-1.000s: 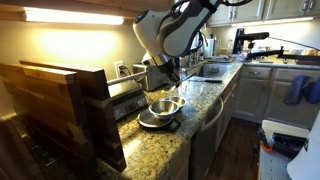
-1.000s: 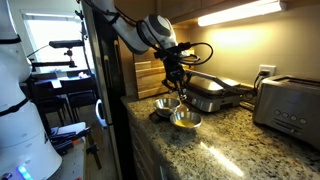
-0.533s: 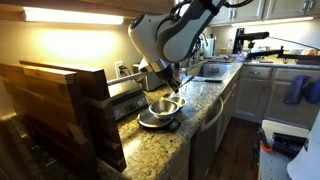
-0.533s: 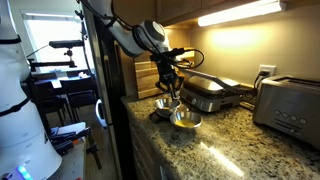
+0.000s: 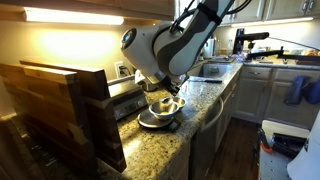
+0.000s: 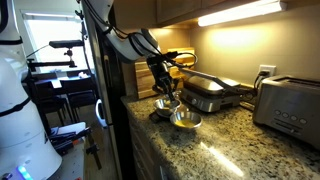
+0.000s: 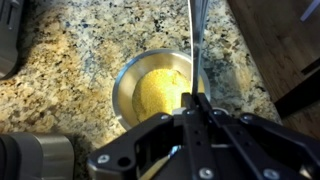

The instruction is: Use the spoon on the counter to scoop some of the contents in the bowl on the left into the bowl on the right

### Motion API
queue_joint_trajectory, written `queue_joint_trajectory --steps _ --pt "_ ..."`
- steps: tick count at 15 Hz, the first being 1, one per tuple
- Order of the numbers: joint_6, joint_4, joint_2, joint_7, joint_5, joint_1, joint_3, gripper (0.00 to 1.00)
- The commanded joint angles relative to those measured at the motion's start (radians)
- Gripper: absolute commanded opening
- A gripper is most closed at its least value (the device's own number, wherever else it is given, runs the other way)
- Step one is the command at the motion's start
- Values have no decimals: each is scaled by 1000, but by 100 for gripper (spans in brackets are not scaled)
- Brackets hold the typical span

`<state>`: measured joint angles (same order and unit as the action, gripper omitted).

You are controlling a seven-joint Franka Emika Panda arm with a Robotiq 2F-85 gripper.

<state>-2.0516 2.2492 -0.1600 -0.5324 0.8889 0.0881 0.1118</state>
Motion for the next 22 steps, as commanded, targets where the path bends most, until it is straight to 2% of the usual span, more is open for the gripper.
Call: queue_joint_trajectory --steps 1,3,14,22 --pt "52 13 -20 81 149 42 16 4" --pt "73 14 -39 126 236 59 26 4" --pt "205 45 -86 269 539 110 66 4" --pt "334 89 -93 293 591 112 80 4"
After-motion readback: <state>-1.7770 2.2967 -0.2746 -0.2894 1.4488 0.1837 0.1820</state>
